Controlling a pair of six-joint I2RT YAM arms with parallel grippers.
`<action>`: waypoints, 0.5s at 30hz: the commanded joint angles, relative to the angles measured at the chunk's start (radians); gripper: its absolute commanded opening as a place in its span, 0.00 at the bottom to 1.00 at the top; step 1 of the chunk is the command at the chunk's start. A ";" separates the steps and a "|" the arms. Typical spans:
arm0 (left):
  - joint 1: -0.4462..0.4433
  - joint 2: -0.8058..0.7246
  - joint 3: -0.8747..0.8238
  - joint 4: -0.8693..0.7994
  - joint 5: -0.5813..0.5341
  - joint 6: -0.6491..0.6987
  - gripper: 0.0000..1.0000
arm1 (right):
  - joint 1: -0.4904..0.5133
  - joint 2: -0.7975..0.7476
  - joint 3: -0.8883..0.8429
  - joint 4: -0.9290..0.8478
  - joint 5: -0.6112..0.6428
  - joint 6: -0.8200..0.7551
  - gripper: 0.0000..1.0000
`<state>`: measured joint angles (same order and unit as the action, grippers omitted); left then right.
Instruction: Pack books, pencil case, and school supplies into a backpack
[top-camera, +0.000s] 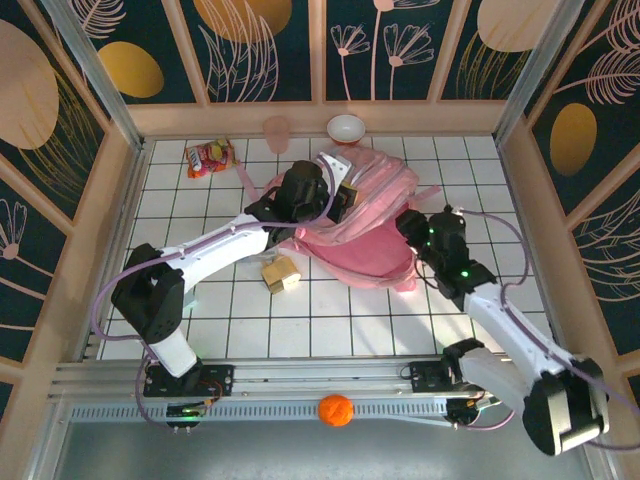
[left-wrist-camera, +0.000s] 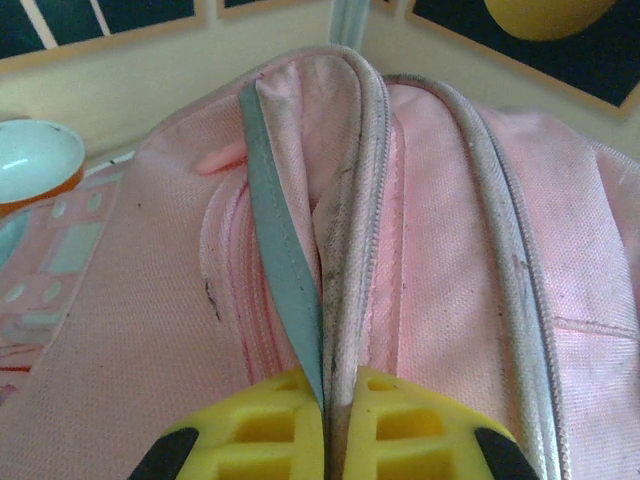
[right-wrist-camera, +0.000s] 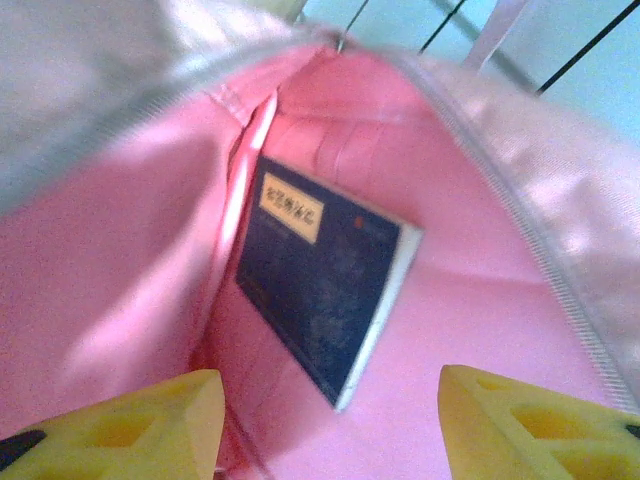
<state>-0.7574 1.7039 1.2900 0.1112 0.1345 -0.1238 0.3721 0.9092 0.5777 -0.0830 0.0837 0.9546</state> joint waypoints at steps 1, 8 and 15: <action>0.005 0.003 -0.030 0.108 0.100 0.117 0.00 | -0.007 -0.101 0.070 -0.275 0.137 -0.126 0.59; -0.013 0.131 -0.079 0.013 0.189 0.294 0.00 | -0.007 -0.151 0.160 -0.323 0.131 -0.320 0.59; -0.070 0.286 -0.103 -0.065 0.148 0.407 0.00 | -0.006 -0.153 0.156 -0.231 0.053 -0.500 0.59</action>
<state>-0.8070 1.9446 1.2060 0.0971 0.2760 0.1871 0.3683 0.7601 0.7185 -0.3466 0.1646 0.5720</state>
